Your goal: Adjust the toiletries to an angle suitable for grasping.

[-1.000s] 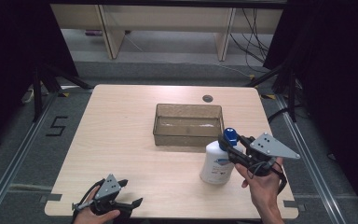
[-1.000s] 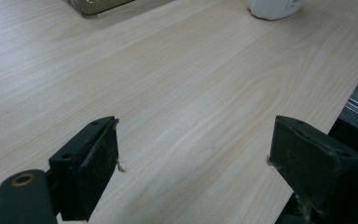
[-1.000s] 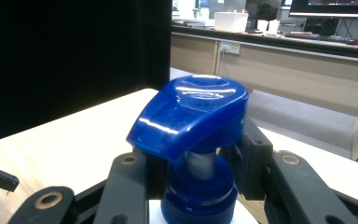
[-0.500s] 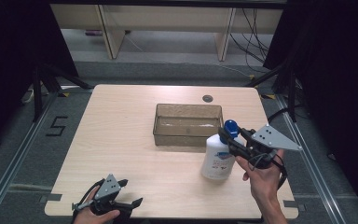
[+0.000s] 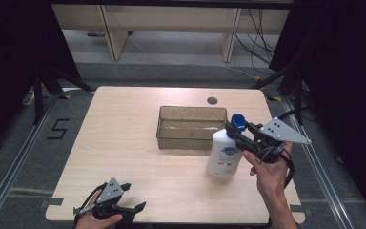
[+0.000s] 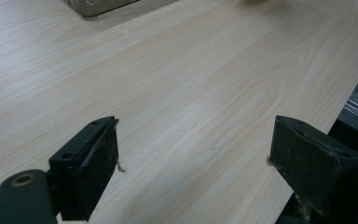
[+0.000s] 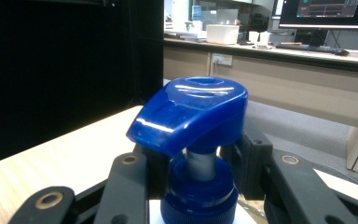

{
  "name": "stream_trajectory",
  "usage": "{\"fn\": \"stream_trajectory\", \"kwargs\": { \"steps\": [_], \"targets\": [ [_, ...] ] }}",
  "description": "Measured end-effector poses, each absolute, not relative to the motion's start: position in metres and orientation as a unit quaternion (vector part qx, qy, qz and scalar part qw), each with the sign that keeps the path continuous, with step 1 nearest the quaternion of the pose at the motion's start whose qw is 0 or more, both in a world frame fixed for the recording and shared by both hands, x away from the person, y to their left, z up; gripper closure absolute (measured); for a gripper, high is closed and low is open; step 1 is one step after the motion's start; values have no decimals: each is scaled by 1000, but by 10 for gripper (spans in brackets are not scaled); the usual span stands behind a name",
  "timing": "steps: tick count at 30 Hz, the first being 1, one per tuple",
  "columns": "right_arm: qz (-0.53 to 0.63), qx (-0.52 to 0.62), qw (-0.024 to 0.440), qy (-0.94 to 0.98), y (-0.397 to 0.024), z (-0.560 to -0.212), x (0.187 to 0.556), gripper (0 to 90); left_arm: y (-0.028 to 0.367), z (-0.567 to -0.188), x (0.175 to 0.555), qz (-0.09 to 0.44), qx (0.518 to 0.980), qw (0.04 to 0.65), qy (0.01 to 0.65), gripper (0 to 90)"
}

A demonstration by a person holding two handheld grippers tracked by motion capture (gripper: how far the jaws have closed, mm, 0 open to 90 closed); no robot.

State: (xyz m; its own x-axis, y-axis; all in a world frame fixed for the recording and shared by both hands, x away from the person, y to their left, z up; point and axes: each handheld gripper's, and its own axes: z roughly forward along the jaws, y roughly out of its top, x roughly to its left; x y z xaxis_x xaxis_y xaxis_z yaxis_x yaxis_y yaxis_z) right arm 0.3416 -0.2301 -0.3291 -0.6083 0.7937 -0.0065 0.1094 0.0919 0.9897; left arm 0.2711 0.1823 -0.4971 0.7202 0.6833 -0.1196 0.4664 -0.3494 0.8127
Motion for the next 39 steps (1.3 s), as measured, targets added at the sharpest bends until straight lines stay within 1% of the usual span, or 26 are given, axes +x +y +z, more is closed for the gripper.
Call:
{"fn": "stream_trajectory", "kwargs": {
  "steps": [2, 3, 4, 6, 7, 8, 10, 11, 15, 16, 17, 18, 20, 21, 22, 23, 25, 27, 29, 34, 35, 38, 39],
  "targets": [
    [583, 326, 302, 680, -231, -327, 344, 627, 181, -498, 271, 124, 808, 451, 358, 149],
    [587, 332, 290, 680, -230, -325, 344, 627, 182, -498, 271, 122, 810, 449, 357, 149],
    [584, 325, 303, 679, -231, -324, 345, 627, 182, -497, 271, 123, 810, 449, 357, 150],
    [586, 331, 290, 680, -229, -322, 345, 627, 183, -496, 272, 121, 819, 440, 348, 150],
    [585, 323, 303, 679, -230, -321, 347, 627, 183, -497, 271, 123, 817, 441, 350, 149],
    [586, 322, 303, 679, -230, -319, 349, 627, 181, -498, 271, 122, 808, 452, 357, 149],
    [591, 336, 281, 678, -229, -317, 348, 634, 183, -497, 271, 124, 817, 441, 350, 149],
    [592, 327, 290, 677, -230, -316, 350, 634, 183, -497, 271, 122, 818, 441, 348, 149],
    [598, 332, 278, 674, -229, -313, 352, 654, 182, -497, 271, 121, 812, 449, 353, 149],
    [596, 324, 287, 676, -229, -312, 353, 654, 183, -497, 271, 122, 817, 443, 349, 149],
    [595, 323, 289, 677, -229, -311, 354, 655, 182, -497, 271, 120, 812, 449, 354, 150],
    [595, 324, 284, 679, -226, -310, 355, 655, 182, -497, 271, 121, 812, 449, 354, 149],
    [587, 317, 297, 683, -226, -309, 358, 656, 182, -497, 272, 121, 814, 446, 351, 149],
    [588, 326, 289, 682, -225, -308, 357, 656, 182, -497, 271, 118, 814, 448, 352, 149],
    [587, 315, 302, 682, -226, -308, 361, 656, 181, -497, 271, 118, 812, 450, 352, 149],
    [588, 323, 291, 682, -225, -307, 360, 656, 181, -497, 271, 118, 812, 450, 353, 149],
    [588, 322, 297, 680, -225, -304, 363, 656, 182, -497, 272, 120, 814, 447, 351, 149],
    [590, 323, 293, 680, -225, -301, 364, 656, 182, -497, 271, 119, 813, 449, 352, 149],
    [591, 320, 301, 677, -225, -299, 366, 656, 182, -497, 272, 121, 814, 446, 350, 150],
    [591, 325, 289, 679, -222, -292, 370, 656, 180, -497, 271, 117, 810, 452, 354, 149],
    [588, 320, 298, 680, -222, -291, 371, 656, 180, -497, 271, 117, 810, 453, 354, 150],
    [592, 325, 288, 679, -220, -288, 374, 656, 181, -497, 271, 119, 813, 450, 351, 149],
    [592, 325, 291, 678, -220, -288, 375, 657, 181, -497, 271, 118, 812, 450, 351, 149]
  ]
}}
